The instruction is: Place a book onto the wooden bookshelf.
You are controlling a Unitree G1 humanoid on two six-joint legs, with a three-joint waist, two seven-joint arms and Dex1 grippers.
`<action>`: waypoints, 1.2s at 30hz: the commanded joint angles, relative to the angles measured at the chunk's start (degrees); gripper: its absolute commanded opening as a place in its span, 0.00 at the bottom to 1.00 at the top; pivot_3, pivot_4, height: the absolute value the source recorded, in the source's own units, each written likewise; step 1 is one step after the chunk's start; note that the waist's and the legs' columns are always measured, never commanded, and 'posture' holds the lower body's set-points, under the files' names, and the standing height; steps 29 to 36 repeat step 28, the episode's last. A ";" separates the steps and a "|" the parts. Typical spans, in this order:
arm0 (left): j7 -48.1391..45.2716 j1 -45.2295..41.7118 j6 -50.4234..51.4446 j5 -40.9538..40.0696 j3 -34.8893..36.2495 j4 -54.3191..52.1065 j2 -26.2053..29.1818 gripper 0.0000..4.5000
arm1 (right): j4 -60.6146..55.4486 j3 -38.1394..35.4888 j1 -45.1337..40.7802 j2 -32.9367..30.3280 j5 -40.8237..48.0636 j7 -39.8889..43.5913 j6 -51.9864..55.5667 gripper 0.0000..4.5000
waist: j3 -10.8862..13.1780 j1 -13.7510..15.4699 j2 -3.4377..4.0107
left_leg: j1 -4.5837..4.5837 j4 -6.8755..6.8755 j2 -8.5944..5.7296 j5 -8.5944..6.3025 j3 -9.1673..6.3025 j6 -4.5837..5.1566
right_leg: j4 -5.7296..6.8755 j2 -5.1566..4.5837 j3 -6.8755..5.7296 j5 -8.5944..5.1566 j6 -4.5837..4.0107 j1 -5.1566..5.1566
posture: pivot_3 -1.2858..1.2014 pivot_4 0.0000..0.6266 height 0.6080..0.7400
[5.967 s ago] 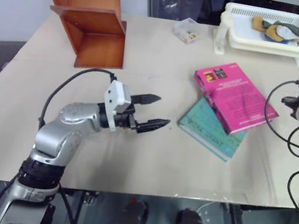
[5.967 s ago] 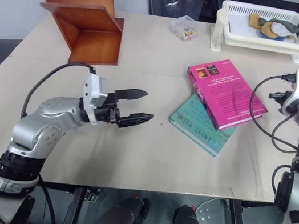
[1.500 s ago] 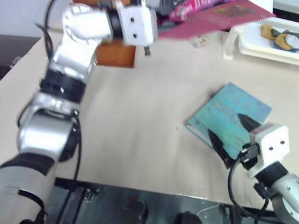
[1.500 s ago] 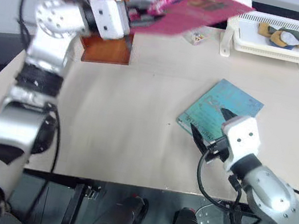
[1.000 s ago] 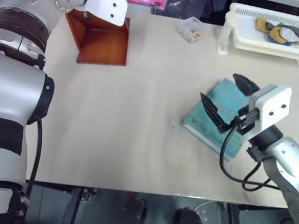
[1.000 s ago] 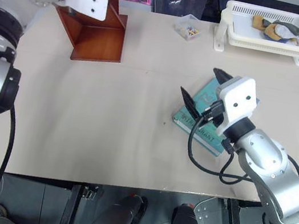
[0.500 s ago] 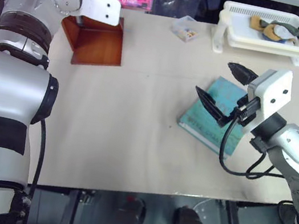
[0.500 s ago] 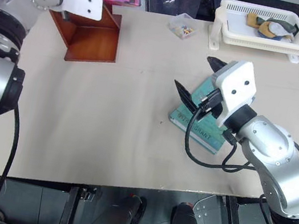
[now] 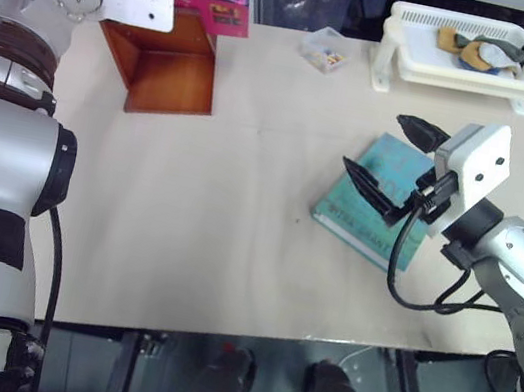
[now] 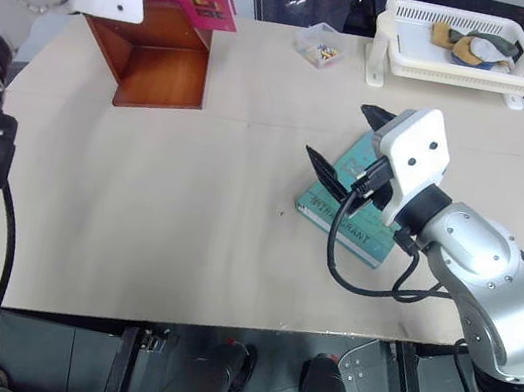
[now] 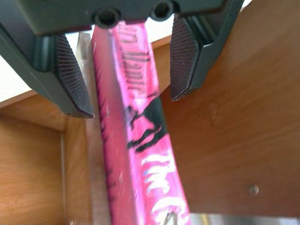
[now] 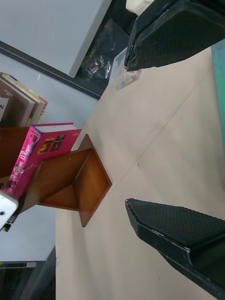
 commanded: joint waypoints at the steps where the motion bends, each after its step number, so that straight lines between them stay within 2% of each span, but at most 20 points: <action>1: -0.97 -0.12 -5.63 -7.27 7.03 -1.62 2.70 0.67 | -1.89 -2.06 1.12 -0.18 -1.10 0.72 -1.03 1.00 | 0.00 -0.02 0.00 | 0.00 0.00 0.00 0.00 0.00 0.00 | 0.01 0.00 0.00 0.00 0.00 -0.01 | 0.52 0.24 1.00; 3: -6.15 1.61 -7.38 -14.75 13.98 -2.02 2.77 0.67 | -2.23 -2.47 2.76 -0.52 -1.75 1.27 -1.37 1.00 | 0.00 -0.02 0.00 | 0.00 0.01 0.01 0.00 0.02 0.00 | 0.08 -0.03 -0.05 0.00 -0.01 -0.07 | 0.52 0.24 1.00; 6: -23.61 6.73 -3.39 -31.66 28.61 -3.25 1.22 0.67 | -3.16 -3.33 6.58 -2.59 -1.93 3.12 -0.39 1.00 | -0.01 -0.08 0.02 | -0.02 0.05 -0.01 0.00 0.19 0.00 | 0.28 -0.20 -0.21 0.00 -0.02 -0.22 | 0.52 0.24 1.00; 9: -35.95 14.30 2.45 -42.60 36.46 -8.49 -0.55 0.81 | -4.29 -4.21 10.80 -3.95 -2.02 3.99 0.49 1.00 | -0.06 -0.17 0.08 | -0.01 0.20 -0.01 0.00 0.16 0.00 | 0.33 -0.19 -0.30 0.01 -0.03 -0.23 | 0.52 0.24 1.00; 11: -39.83 24.48 10.32 -50.20 39.32 -22.70 -3.87 1.00 | -5.71 -4.82 14.00 -4.26 -1.19 4.50 0.92 1.00 | -0.08 -0.25 0.12 | 0.00 0.29 0.01 0.00 0.15 0.00 | 0.38 -0.18 -0.31 0.01 -0.03 -0.20 | 0.52 0.24 1.00; 15: -33.53 48.61 27.07 -60.76 42.68 -57.61 -9.84 1.00 | -9.47 -6.41 22.96 -6.22 -0.87 7.00 1.02 1.00 | -0.16 -0.27 0.24 | -0.11 0.63 0.06 -0.05 0.09 0.04 | 0.49 -0.16 -0.30 0.03 -0.07 -0.16 | 0.52 0.24 1.00; 17: -28.35 60.69 34.77 -64.24 44.47 -72.26 -12.01 1.00 | -11.62 -10.04 28.38 -6.44 1.25 7.57 2.15 1.00 | -0.17 -0.40 0.21 | -0.12 0.68 0.06 -0.09 0.13 0.09 | 0.49 -0.16 -0.18 0.04 -0.08 -0.11 | 0.52 0.24 1.00; 19: -26.50 69.04 38.55 -65.59 45.37 -81.41 -11.72 1.00 | -13.20 -13.40 33.12 -6.96 1.63 8.14 2.58 1.00 | -0.17 -0.25 0.21 | -0.11 0.66 0.12 -0.10 0.17 0.09 | 0.42 -0.13 -0.13 0.09 -0.15 -0.11 | 0.52 0.24 1.00; 23: -27.05 82.18 42.29 -67.86 49.87 -89.61 -8.51 1.00 | -16.76 -21.66 43.59 -7.67 3.03 10.16 3.96 1.00 | -0.19 0.96 0.30 | 0.35 0.59 0.27 -0.27 0.16 0.29 | 0.33 0.01 -0.23 0.11 -0.21 0.34 | 0.52 0.24 1.00; 25: -28.51 87.12 42.36 -68.51 52.03 -90.96 -6.43 1.00 | -17.71 -25.38 48.20 -7.92 3.31 11.55 4.00 1.00 | -0.20 1.75 0.39 | 0.92 0.41 0.35 -0.44 0.25 0.25 | 0.20 0.04 -0.16 0.11 -0.23 0.81 | 0.52 0.24 1.00; 28: -29.41 90.96 43.17 -70.11 54.97 -91.82 -4.06 1.00 | -17.82 -29.59 54.86 -7.65 2.54 14.48 2.99 1.00 | -0.33 2.44 0.61 | 1.43 0.19 0.55 -0.51 0.38 0.22 | -0.27 0.12 -0.18 0.09 -0.21 1.35 | 0.52 0.24 1.00; 36: -29.41 90.96 43.17 -70.11 54.97 -91.82 -4.06 1.00 | -17.82 -29.59 54.86 -7.65 2.54 14.48 2.99 1.00 | -0.33 2.44 0.61 | 1.43 0.19 0.55 -0.51 0.38 0.22 | -0.27 0.12 -0.18 0.09 -0.21 1.35 | 0.52 0.24 1.00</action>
